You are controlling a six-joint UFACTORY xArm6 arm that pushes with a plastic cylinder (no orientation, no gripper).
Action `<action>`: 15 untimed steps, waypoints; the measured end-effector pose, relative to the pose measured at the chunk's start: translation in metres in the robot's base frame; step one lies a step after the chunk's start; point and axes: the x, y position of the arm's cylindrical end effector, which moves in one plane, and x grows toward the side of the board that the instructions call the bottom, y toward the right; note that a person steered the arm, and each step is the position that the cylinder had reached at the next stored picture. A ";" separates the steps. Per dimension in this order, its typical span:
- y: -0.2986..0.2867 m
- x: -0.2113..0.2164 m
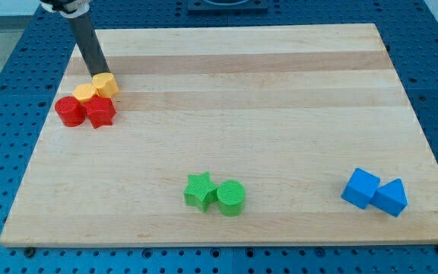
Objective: Slide the cube to the top right of the red star
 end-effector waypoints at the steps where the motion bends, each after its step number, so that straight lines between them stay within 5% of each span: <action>1: 0.018 -0.006; 2: 0.094 -0.011; 6: 0.467 0.126; 7: 0.502 0.156; 8: 0.502 0.160; 10: 0.502 0.264; 15: 0.442 0.252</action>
